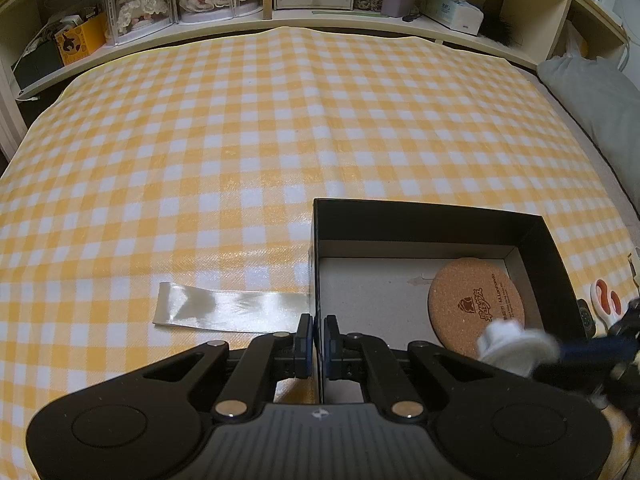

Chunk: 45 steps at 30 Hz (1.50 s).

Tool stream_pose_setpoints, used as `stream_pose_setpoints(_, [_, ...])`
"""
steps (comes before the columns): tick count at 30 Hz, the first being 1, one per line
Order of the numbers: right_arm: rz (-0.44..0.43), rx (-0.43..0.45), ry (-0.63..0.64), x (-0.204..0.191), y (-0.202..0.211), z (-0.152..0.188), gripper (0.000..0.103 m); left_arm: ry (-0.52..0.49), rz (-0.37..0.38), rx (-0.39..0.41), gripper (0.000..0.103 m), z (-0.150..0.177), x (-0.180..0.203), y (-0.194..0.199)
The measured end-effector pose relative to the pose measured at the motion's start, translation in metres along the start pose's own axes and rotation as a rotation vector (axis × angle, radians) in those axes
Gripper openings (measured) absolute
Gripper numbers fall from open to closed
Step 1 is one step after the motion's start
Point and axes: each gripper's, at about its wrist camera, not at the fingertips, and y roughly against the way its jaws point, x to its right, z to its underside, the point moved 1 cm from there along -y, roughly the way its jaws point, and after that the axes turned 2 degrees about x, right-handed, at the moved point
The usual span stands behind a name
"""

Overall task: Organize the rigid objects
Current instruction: 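Place the white plastic part into the black box and open the right gripper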

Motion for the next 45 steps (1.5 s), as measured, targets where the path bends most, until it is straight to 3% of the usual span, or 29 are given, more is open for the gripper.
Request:
stream_pose_setpoints(7, [0.048,-0.086,0.126,-0.018,-0.013,0.003,0.009,0.000,0.000,0.000,0.005,0.000,-0.001,0.001])
stream_pose_setpoints(14, [0.040,-0.125,0.116,-0.018,-0.011,0.000,0.010,-0.001,-0.001,0.000,0.005,0.000,-0.001,0.001])
stream_pose_setpoints(24, [0.047,-0.124,0.101,-0.022,-0.006,0.002,0.012,0.000,0.000,0.000,0.005,0.000,0.000,0.000])
stream_pose_setpoints(28, [0.052,-0.112,0.107,-0.024,-0.005,0.001,0.021,-0.001,0.000,0.000,0.005,0.000,-0.001,0.001])
stream_pose_setpoints(33, [0.070,-0.076,0.119,-0.028,0.006,-0.002,0.024,-0.001,-0.001,0.000,0.005,0.000,-0.001,0.001])
stream_pose_setpoints(37, [0.105,-0.033,0.127,-0.032,0.019,-0.005,0.045,-0.001,-0.001,0.000,0.005,0.000,0.000,0.000])
stream_pose_setpoints(40, [0.123,0.003,0.120,-0.031,0.029,-0.009,0.052,-0.001,-0.001,0.000,0.005,0.000,-0.001,0.001])
stream_pose_setpoints(45, [0.190,0.060,0.104,-0.022,0.042,-0.014,0.077,-0.001,-0.001,0.000,0.005,0.000,-0.001,0.000])
